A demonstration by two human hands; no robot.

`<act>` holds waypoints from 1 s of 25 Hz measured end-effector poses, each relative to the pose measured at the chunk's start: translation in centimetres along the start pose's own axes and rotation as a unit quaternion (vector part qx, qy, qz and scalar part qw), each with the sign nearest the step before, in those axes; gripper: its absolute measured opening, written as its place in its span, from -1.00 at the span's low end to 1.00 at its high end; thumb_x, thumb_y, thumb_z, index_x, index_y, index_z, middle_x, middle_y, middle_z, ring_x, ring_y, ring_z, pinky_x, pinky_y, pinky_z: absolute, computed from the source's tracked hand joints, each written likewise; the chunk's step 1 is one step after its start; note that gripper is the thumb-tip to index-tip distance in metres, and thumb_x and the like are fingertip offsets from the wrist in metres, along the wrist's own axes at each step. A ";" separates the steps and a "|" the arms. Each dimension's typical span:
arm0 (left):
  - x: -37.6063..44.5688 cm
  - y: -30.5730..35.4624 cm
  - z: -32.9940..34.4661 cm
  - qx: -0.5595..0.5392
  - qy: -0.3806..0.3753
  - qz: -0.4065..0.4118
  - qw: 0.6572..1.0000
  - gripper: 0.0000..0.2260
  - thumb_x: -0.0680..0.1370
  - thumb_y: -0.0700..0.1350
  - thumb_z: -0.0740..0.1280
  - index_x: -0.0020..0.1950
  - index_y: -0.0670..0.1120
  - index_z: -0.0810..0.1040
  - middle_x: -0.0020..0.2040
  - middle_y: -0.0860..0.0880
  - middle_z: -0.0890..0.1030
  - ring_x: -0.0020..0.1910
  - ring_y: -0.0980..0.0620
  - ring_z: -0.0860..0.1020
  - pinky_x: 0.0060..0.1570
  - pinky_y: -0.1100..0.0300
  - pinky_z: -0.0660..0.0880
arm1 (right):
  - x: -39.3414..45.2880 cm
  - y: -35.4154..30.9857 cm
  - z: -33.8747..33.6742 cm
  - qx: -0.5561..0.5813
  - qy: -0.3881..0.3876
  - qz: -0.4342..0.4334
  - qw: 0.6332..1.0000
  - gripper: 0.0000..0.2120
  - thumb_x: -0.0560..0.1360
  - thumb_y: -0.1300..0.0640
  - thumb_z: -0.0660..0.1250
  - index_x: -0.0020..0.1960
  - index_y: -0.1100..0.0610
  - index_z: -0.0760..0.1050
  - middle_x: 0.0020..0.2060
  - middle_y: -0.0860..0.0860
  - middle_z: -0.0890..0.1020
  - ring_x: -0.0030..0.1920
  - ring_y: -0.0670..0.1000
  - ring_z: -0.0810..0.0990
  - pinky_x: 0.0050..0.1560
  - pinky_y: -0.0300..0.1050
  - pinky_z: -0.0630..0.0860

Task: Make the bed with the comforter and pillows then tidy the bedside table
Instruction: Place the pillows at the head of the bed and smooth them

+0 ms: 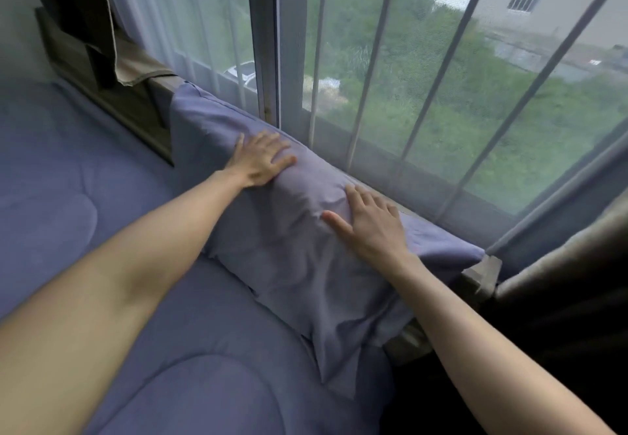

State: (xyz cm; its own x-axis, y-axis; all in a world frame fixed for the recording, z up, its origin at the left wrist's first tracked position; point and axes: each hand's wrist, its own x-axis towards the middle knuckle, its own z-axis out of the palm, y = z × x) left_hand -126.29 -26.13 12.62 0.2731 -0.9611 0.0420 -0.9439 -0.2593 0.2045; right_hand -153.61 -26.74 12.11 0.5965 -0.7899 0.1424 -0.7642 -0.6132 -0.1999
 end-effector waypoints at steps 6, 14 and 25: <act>-2.3 0.2 0.1 0.044 -0.055 -0.089 0.994 -0.44 0.60 0.29 -0.10 0.57 0.13 0.00 0.60 0.02 -0.06 0.58 -0.03 -0.12 0.48 -0.17 -0.23 | -3.8 4.0 0.3 0.001 -0.054 0.077 0.996 -0.19 0.49 -0.43 -0.04 0.56 0.07 0.07 0.53 0.03 0.21 0.50 0.10 0.21 0.45 0.09 0.16; -5.1 6.4 0.1 0.020 -0.064 0.034 0.997 -0.48 0.66 0.14 -0.05 0.59 0.01 -0.02 0.60 0.01 -0.05 0.58 0.00 -0.10 0.50 -0.12 -0.19 | -2.4 -0.2 -1.5 0.014 -0.011 0.027 0.999 -0.22 0.56 -0.31 0.01 0.58 0.19 0.00 0.57 0.10 0.05 0.57 0.09 -0.07 0.53 0.11 -0.10; -12.5 6.7 0.3 0.047 -0.093 0.004 0.995 -0.35 0.62 0.23 -0.03 0.59 -0.08 -0.14 0.59 -0.05 -0.16 0.57 0.01 -0.15 0.54 -0.01 -0.14 | -8.8 2.6 0.0 -0.045 -0.057 0.017 0.997 -0.24 0.58 -0.24 0.09 0.59 0.13 -0.11 0.58 0.08 -0.02 0.58 0.09 -0.09 0.55 0.05 -0.09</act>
State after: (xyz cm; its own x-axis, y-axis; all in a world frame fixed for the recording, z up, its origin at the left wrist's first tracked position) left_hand -136.09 -15.85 13.12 0.2353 -0.9618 -0.1398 -0.9613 -0.2515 0.1121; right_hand -160.85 -21.36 10.38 0.5900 -0.8070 0.0247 -0.8003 -0.5886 -0.1141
